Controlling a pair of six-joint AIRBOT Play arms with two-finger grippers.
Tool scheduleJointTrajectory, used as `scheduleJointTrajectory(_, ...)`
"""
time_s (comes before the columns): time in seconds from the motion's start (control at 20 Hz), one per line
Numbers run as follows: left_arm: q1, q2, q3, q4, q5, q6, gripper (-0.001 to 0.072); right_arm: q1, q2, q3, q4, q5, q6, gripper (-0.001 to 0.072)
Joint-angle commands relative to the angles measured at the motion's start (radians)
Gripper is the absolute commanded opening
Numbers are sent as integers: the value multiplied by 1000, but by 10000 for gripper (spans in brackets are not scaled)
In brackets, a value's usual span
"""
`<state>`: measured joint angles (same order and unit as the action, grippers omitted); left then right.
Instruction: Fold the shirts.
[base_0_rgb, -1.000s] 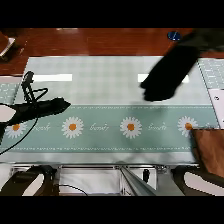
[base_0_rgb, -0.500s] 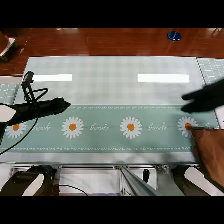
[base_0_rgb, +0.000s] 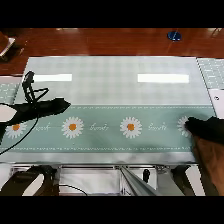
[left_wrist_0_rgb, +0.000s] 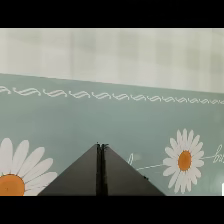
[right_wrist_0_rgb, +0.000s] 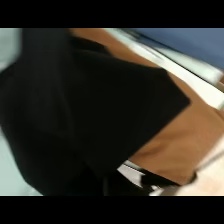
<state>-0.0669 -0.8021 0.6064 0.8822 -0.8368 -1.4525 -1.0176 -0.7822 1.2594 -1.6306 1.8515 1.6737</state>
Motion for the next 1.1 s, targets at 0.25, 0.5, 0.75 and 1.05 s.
scheduleJointTrajectory(0.25, -199, -47, 0, 0, 177, 1, 14, -73, 54, -285, -162, -45, 6, 414)
scheduleJointTrajectory(0.5, -128, -86, 111, 1, 269, 12, 14, -67, -38, -71, 154, -333, 66, 103)
scheduleJointTrajectory(0.75, -40, -148, 557, 1, 210, 97, 13, 456, -211, 130, 649, -792, -69, 27)
scheduleJointTrajectory(1.05, -187, -258, 560, 247, -3, 27, 12, 1217, -492, 55, 65, -811, 89, 27)
